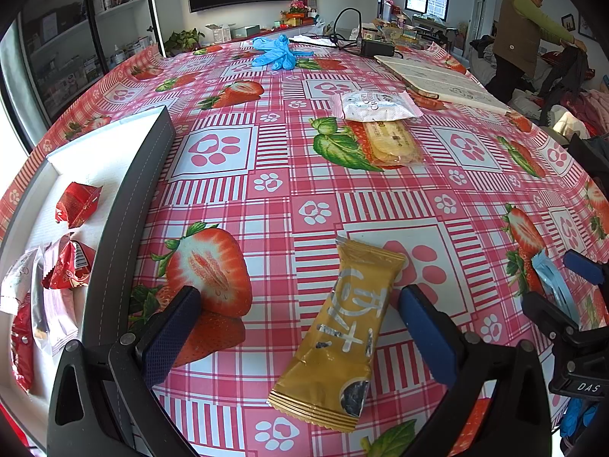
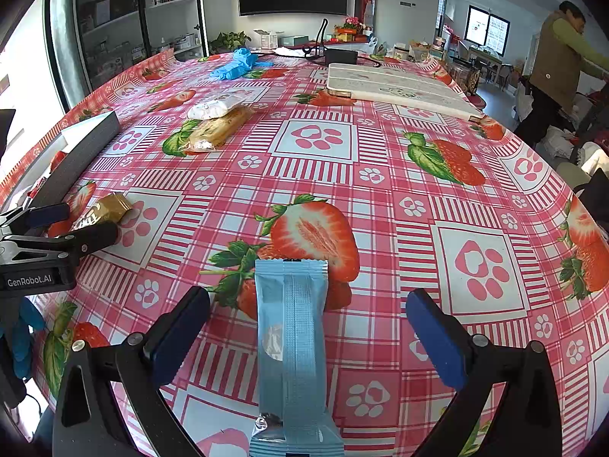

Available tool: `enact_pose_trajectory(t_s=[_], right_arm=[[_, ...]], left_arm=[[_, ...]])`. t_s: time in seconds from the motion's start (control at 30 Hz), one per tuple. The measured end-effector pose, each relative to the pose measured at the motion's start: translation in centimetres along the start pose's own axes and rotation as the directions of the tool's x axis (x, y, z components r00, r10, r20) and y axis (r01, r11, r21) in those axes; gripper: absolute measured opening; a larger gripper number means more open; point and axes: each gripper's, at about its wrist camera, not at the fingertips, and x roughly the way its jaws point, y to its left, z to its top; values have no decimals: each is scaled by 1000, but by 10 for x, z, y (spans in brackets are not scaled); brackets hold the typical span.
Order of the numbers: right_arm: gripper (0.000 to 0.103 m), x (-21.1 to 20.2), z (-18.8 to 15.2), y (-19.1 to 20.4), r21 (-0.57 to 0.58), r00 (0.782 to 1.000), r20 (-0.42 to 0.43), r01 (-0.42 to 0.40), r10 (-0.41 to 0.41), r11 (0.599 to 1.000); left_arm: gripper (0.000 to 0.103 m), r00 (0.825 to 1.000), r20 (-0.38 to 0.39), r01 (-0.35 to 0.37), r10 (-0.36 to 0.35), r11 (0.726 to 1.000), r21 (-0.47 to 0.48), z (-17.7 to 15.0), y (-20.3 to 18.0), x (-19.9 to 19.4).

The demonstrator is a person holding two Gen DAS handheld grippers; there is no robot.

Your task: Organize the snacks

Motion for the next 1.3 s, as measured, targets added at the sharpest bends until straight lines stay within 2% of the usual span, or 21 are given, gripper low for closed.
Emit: enact_pose_trajectory(t_s=[0.87,0.97,1.03,1.17,1.23,1.3], right_arm=[[103,0,-1,0,-1,1000,-5,0,0,1000],[103,0,4,1,-6,999,-38,-2,2,1000],[103,3,11,1,-14,996,-92,-9,8,1000],[103,11,26,0,-35,976,-219,-26,17,999],[103,13,29,0,-38,969,-248,-24,14,999],[96,12,30,2,-38,966,-258,-28,17,999]], left_arm=[[103,1000,-8,6,-6,1000,7,-1,2,-3],[103,999,-37,24,-23,999,34,0,0,-5],[103,996,-73,45,-40,997,65,-1,-3,-6],[102,989,-136,72,-56,991,110,-4,-12,-10],[98,987,-148,74,-56,990,116,-5,-16,-12],[92,985,-159,81,-61,990,119,-5,-19,-15]])
